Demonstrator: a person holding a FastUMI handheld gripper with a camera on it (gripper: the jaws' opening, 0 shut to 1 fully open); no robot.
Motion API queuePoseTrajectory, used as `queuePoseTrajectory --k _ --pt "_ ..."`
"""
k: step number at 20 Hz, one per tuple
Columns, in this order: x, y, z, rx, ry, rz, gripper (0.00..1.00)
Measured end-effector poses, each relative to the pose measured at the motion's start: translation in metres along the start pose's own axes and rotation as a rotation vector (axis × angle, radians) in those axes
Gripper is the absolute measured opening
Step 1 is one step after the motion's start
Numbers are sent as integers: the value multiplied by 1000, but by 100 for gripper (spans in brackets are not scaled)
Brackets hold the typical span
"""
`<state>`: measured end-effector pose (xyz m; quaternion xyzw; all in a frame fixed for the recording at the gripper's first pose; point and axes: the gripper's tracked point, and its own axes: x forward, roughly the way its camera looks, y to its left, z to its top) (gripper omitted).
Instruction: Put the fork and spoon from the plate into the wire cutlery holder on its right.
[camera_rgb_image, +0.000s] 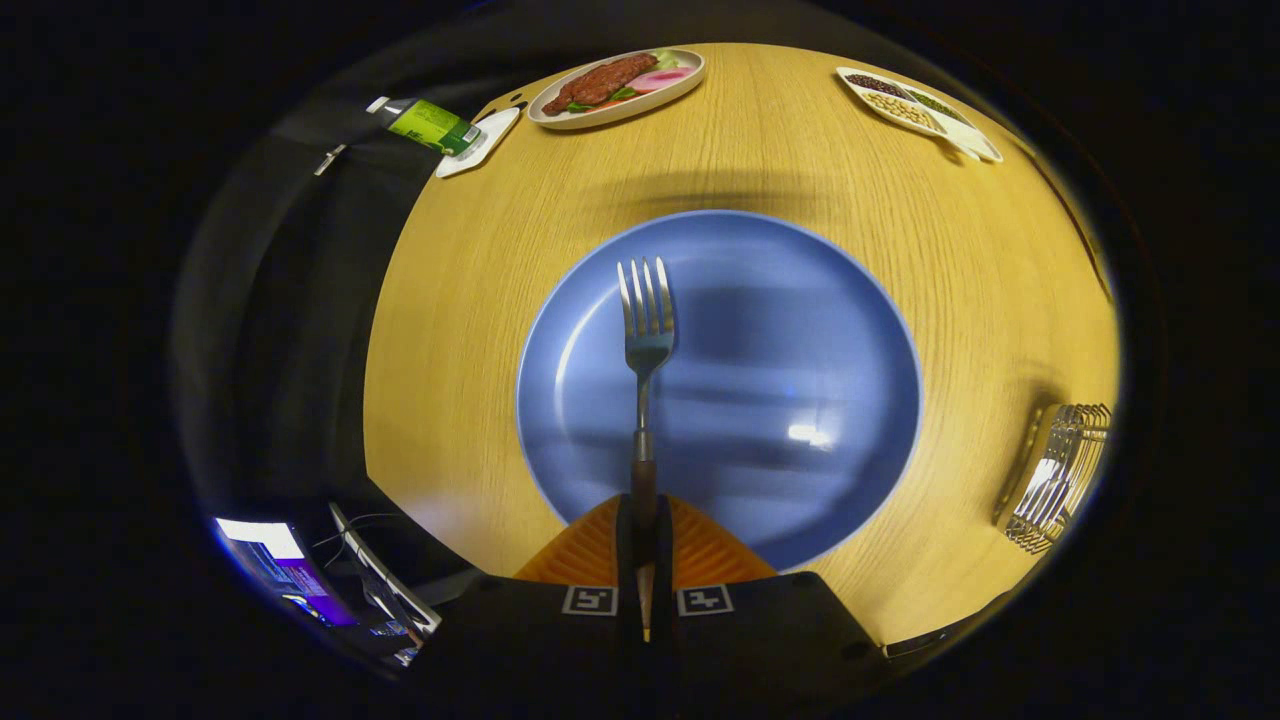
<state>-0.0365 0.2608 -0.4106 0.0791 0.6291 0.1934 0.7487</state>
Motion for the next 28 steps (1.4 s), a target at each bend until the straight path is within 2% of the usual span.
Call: queuePoseTrajectory --k 8,16,21,28 --pt "-89 -27 -31 -44 33 40 7" --pt "-199 -115 -39 -145 111 -101 7" --pt "-237 -153 -46 -213 273 -147 7" --pt "-257 -222 -49 -315 525 -235 7"
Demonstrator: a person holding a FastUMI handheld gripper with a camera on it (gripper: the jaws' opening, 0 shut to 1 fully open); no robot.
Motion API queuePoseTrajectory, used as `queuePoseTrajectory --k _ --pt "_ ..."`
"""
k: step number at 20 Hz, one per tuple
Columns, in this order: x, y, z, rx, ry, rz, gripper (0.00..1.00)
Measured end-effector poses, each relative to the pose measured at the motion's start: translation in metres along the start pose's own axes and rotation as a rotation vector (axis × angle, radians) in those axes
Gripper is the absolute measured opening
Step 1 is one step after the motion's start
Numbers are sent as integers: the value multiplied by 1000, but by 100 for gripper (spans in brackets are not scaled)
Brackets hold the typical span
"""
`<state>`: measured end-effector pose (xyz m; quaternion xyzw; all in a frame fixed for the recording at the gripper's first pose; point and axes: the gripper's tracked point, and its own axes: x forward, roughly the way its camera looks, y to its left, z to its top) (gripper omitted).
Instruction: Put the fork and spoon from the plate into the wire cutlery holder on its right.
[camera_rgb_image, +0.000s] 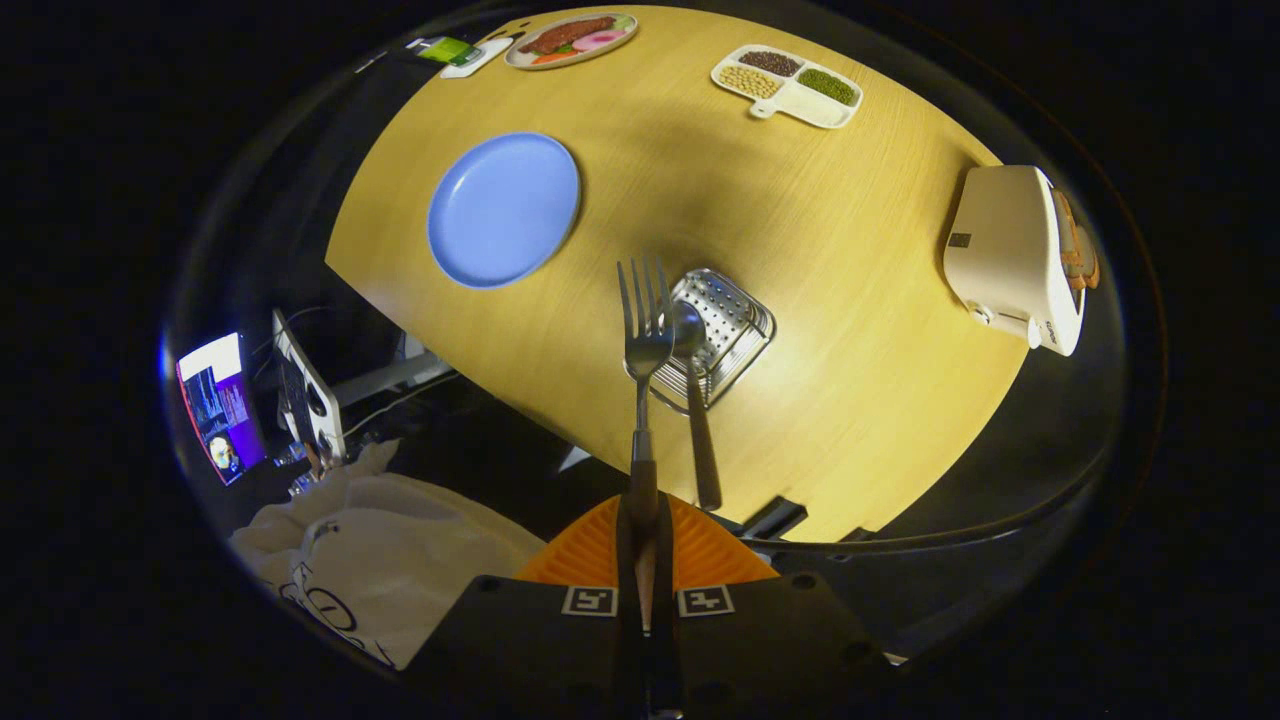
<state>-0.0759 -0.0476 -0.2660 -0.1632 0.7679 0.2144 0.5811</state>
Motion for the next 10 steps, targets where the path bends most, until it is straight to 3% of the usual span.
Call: queuePoseTrajectory --k 10 --pt "23 -31 8 -22 152 31 9"
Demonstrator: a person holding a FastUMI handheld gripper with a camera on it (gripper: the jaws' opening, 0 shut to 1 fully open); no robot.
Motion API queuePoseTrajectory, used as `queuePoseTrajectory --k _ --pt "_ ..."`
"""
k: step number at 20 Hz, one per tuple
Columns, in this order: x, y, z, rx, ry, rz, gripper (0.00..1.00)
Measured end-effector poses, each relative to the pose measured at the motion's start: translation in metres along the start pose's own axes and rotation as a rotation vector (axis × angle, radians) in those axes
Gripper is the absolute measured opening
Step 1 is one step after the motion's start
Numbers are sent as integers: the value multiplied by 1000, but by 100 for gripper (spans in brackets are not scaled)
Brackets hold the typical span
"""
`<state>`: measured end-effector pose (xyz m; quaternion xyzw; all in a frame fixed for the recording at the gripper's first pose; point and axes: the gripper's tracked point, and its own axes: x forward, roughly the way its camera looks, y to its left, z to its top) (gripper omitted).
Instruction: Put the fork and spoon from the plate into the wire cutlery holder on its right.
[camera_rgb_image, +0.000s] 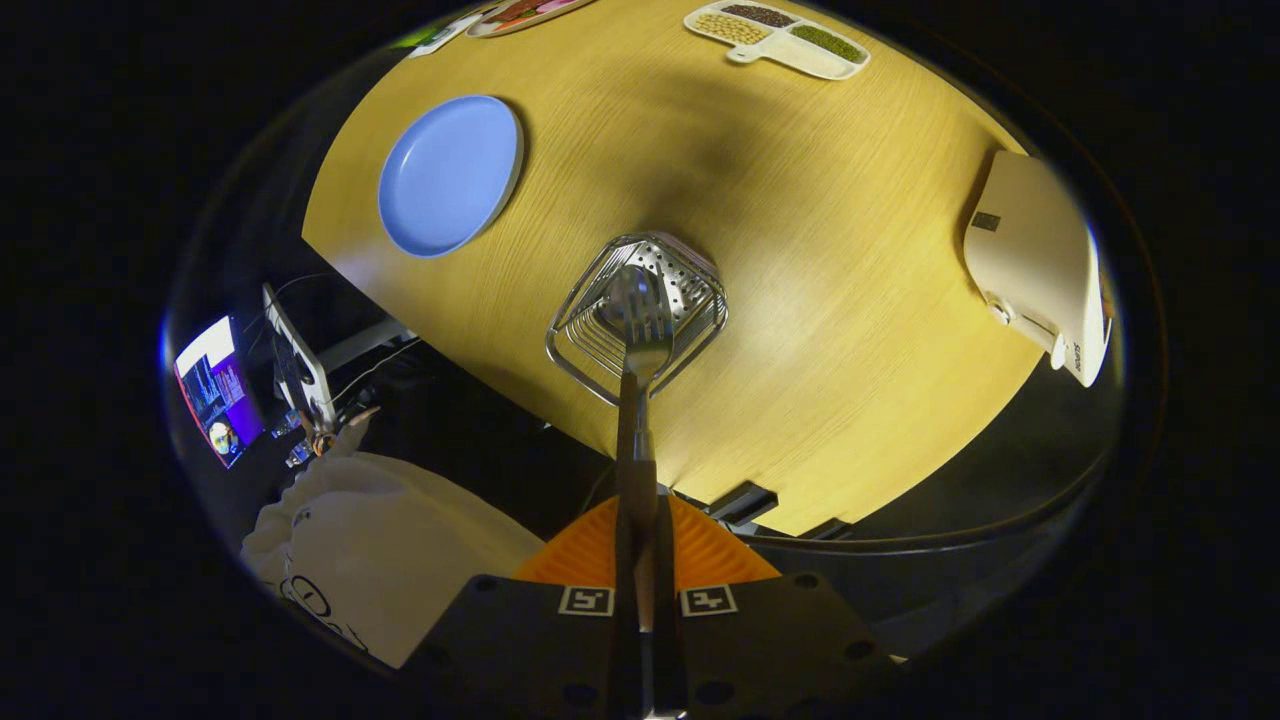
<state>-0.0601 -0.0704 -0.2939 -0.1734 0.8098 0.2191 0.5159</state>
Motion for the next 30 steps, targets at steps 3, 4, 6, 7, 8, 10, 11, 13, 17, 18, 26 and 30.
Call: queuePoseTrajectory --k 3,4,6,7,8,10,11,13,17,18,26,30 --pt "3 2 4 -9 16 10 12" --pt "2 1 6 -5 9 12 12" --pt "0 2 13 7 -23 18 24" --pt "-2 2 18 7 -52 18 40" --pt "-5 4 19 6 -77 26 55" --pt "-13 13 23 16 -137 59 82" --pt "-18 18 24 24 -171 76 96" --pt "-25 23 24 34 -239 89 100" --pt "-41 34 22 69 -393 85 100" --pt "-45 37 19 75 -425 83 100" --pt "-75 65 13 191 -730 97 100" --pt "-106 76 8 258 -928 76 100"
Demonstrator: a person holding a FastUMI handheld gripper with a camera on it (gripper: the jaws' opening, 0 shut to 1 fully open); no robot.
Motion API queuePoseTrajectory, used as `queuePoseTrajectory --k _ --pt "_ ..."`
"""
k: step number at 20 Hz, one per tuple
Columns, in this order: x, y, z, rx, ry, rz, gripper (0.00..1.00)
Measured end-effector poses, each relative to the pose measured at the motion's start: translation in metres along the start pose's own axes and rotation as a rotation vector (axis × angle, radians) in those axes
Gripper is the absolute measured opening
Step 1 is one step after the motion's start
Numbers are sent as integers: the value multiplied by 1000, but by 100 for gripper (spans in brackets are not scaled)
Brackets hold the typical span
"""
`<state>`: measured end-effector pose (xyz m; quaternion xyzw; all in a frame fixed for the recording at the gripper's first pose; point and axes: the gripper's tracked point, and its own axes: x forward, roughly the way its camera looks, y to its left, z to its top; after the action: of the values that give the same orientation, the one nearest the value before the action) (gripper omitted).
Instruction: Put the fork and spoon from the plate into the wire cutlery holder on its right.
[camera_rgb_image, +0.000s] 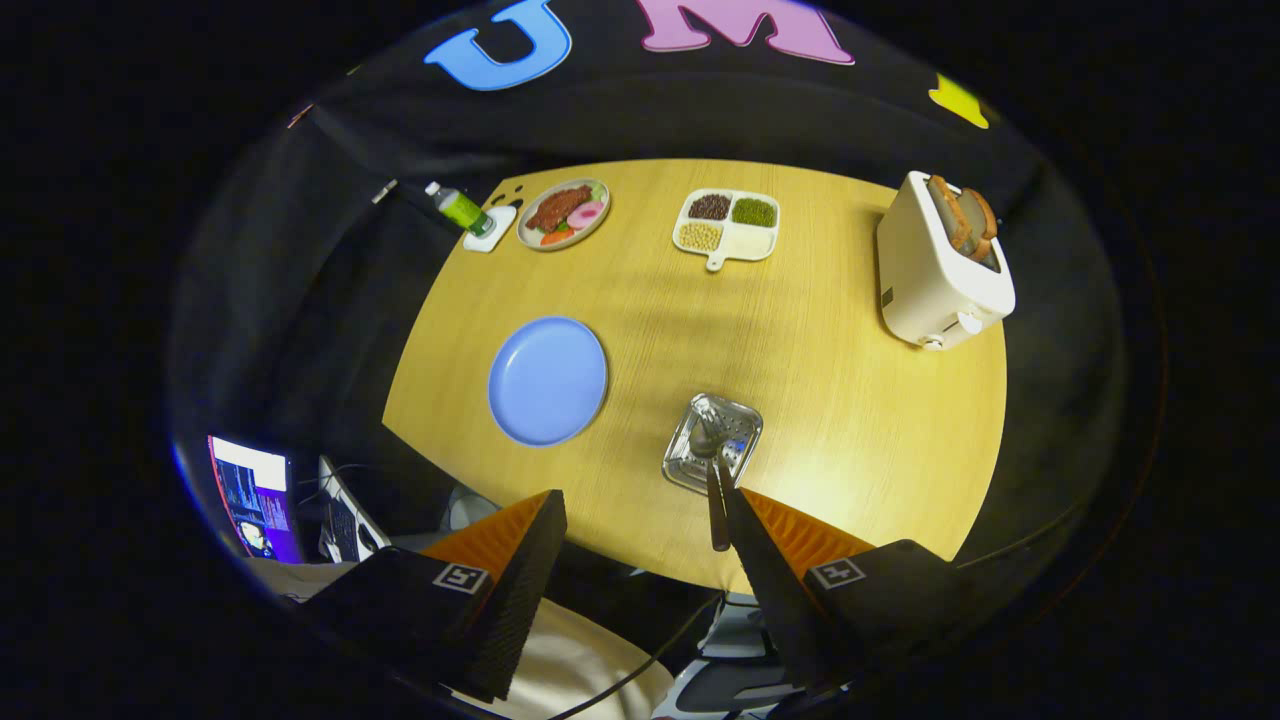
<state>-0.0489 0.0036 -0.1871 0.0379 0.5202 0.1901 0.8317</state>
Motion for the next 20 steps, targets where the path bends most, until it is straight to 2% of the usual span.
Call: queuePoseTrajectory --k 4,9,15,17,20 --pt "-27 12 25 4 -204 -8 100" --pt "-85 14 76 -73 -519 -21 99" --pt "-162 11 124 -153 -885 -97 99" --pt "-176 6 124 -173 -967 -135 99" --pt "-176 6 122 -165 -1019 -181 99"
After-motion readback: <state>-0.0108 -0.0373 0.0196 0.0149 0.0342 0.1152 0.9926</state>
